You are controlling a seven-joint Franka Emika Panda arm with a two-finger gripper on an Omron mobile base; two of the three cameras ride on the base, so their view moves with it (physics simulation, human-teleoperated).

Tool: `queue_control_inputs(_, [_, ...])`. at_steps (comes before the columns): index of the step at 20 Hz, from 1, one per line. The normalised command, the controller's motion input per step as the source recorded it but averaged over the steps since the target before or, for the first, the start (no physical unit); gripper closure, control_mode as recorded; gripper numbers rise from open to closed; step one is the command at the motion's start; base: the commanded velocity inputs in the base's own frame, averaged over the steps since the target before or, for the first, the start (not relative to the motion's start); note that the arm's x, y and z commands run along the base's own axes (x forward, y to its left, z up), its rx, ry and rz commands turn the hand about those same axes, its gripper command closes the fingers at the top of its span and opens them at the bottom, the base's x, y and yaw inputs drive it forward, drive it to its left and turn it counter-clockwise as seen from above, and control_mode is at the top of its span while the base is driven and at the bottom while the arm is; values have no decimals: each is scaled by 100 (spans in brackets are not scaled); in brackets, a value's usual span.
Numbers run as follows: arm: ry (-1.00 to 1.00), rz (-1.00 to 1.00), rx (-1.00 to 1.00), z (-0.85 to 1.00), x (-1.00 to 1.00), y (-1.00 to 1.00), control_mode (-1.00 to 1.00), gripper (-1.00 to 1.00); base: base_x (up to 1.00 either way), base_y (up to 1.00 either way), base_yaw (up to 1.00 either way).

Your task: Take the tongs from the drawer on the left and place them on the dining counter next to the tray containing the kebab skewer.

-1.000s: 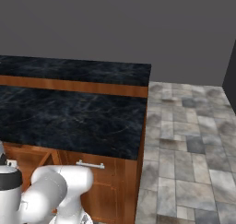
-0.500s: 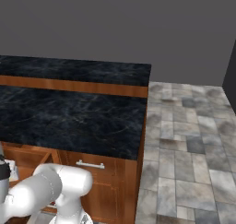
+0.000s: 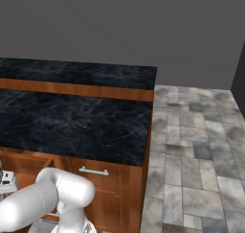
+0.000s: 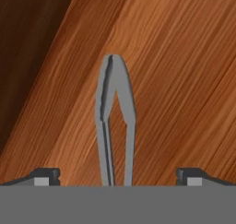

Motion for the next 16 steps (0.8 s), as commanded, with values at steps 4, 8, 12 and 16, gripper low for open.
queue_control_inputs(4, [0,0,-6,-23,0,0,-100,-100,0,0,0])
queue_control_inputs(8, [0,0,-6,-28,6,0,-100,-100,0,0,0])
queue_control_inputs(12, [0,0,-1,-28,0,1,-100,-100,0,0,0])
queue_control_inputs(16, [0,0,0,-32,0,1,-100,-100,0,0,0])
